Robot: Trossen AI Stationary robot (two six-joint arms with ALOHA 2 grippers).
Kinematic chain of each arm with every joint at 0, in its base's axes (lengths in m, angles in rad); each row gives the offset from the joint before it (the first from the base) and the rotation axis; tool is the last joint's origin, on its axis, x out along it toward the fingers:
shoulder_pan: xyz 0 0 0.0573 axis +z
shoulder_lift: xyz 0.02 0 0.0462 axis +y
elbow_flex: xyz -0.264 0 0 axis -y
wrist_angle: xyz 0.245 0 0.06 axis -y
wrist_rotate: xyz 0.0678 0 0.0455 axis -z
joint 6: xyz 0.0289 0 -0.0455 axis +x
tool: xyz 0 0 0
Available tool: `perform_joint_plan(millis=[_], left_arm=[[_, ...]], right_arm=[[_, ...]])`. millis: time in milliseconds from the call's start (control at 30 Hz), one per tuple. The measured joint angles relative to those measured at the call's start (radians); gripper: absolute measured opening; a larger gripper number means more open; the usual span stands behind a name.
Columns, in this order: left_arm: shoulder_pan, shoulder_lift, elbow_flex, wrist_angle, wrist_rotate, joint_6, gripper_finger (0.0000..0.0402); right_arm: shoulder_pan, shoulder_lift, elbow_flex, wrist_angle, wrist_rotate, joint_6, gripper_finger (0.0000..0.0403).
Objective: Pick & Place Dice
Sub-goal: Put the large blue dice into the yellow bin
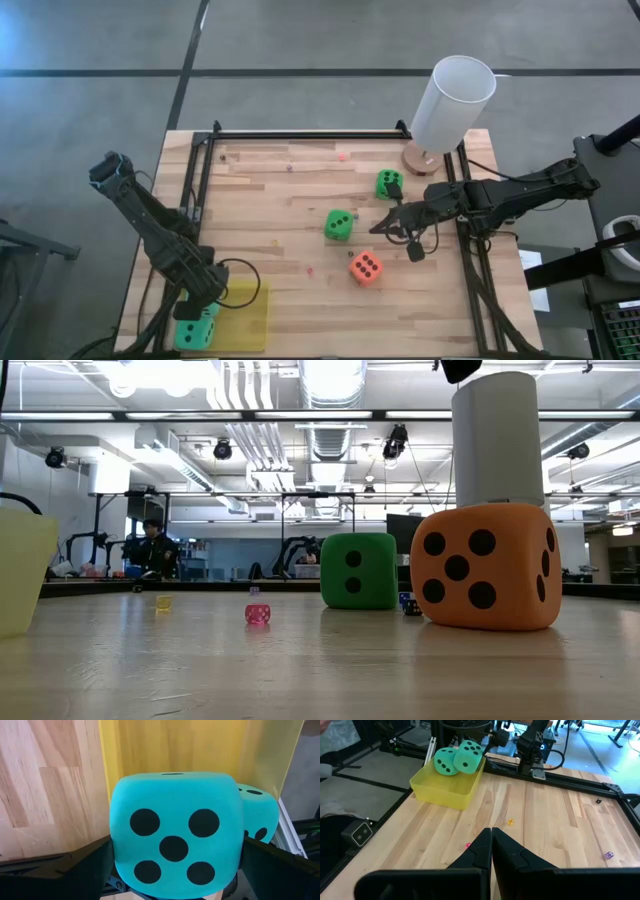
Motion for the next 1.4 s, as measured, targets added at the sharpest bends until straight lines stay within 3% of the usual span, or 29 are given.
perform_joint_plan(millis=[1400], left_arm=[[-0.001, -0.001, -0.006, 0.034, 0.062, -0.017, 0.0387]], right_arm=[[0.0, 0.0, 0.0, 0.0, 0.0, -0.002, 0.0008]])
